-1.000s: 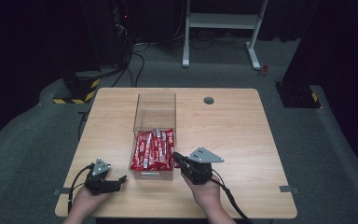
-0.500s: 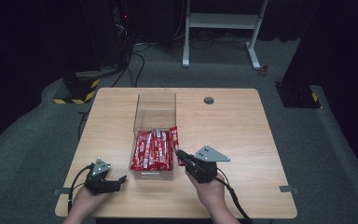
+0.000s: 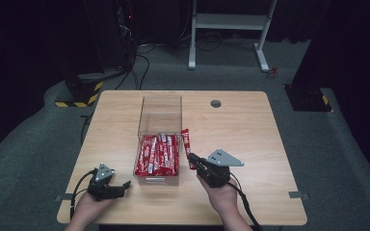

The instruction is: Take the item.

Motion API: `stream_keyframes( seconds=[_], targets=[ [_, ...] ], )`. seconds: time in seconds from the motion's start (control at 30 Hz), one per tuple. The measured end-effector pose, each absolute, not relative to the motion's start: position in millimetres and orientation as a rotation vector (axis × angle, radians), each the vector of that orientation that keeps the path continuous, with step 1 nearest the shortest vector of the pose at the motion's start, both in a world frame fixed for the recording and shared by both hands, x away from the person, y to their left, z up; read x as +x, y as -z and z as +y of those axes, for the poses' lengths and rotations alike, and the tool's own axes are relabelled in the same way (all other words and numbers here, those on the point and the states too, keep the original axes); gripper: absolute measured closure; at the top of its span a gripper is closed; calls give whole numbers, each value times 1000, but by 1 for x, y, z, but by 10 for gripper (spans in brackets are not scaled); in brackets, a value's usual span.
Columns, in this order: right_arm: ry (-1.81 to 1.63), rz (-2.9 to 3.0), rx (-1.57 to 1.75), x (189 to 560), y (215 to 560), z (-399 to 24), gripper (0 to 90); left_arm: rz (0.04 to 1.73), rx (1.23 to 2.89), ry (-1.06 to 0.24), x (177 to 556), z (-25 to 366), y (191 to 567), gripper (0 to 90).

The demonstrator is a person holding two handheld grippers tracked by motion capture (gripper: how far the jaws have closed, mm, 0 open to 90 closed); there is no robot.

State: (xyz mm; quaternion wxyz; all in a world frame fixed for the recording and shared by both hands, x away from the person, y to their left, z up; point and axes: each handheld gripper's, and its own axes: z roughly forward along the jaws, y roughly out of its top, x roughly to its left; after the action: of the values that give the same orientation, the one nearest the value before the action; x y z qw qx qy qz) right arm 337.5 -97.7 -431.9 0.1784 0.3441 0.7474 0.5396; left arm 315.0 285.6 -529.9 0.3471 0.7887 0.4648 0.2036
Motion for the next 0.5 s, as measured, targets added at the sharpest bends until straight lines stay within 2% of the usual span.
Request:
stream_keyframes(
  seconds=[0.5],
  targets=[
    [-1493,2076,1014,342,430,-116,898,1205,2045,-527,315,286,530,150]
  ],
)
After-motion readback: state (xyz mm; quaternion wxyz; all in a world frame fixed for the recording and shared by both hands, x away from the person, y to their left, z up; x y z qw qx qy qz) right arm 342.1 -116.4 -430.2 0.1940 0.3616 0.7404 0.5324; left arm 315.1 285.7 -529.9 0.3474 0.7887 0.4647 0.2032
